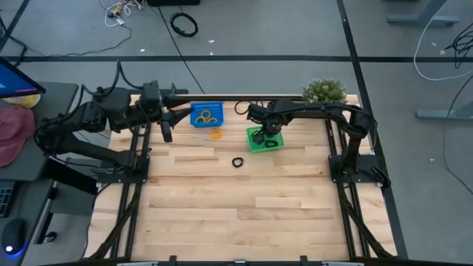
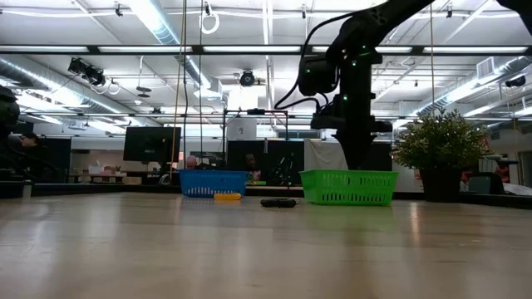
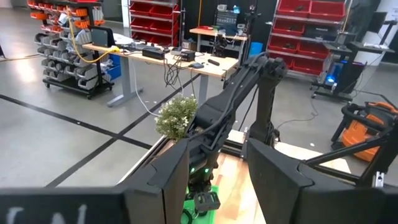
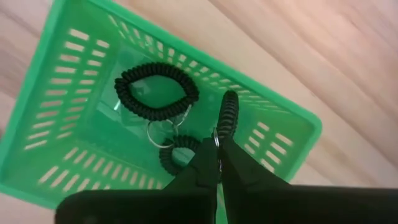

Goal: Sort spring keychains
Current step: Put the black spring keychain into the green bin

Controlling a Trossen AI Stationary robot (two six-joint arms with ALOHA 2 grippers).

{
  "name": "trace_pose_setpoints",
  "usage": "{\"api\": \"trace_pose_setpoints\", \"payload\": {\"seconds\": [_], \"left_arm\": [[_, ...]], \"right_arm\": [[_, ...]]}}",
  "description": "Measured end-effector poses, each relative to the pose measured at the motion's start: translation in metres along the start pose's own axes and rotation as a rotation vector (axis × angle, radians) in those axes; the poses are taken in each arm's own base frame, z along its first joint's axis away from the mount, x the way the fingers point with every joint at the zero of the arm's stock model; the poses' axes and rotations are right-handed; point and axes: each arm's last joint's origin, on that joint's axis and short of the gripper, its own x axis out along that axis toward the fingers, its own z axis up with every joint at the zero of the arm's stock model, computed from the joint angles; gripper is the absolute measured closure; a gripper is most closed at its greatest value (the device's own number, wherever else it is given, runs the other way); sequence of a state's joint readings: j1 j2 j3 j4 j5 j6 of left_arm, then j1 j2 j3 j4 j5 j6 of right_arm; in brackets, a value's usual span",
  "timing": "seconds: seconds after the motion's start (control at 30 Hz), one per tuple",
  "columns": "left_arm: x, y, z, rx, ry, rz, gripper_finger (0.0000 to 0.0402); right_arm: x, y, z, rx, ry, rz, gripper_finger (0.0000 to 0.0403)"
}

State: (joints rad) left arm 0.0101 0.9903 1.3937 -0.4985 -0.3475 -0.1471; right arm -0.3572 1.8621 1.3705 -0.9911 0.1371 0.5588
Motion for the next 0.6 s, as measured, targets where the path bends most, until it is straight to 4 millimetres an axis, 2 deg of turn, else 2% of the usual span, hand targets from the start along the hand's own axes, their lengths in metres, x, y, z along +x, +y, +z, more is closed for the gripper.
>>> {"api": "trace_pose_setpoints", "payload": {"seconds": [0.4, 0.5, 0.6], "left_arm": [[0.0, 0.0, 0.002, -0.013, -0.019, -0.003, 0.0236], [0.0, 0.0, 0.002, -0.014, -0.019, -0.003, 0.0236], [0.0, 0.0, 0.002, -0.014, -0.02, -0.003, 0.0236]], "right_arm": [[0.026, -0.003, -0.011, -0.014, 0.031, 0.006, 0.0397], [0.03, -0.002, -0.013, -0.006, 0.03, 0.007, 0.0381], [0.03, -0.002, -0.012, -0.012, 0.019, 0.015, 0.0346]]}}
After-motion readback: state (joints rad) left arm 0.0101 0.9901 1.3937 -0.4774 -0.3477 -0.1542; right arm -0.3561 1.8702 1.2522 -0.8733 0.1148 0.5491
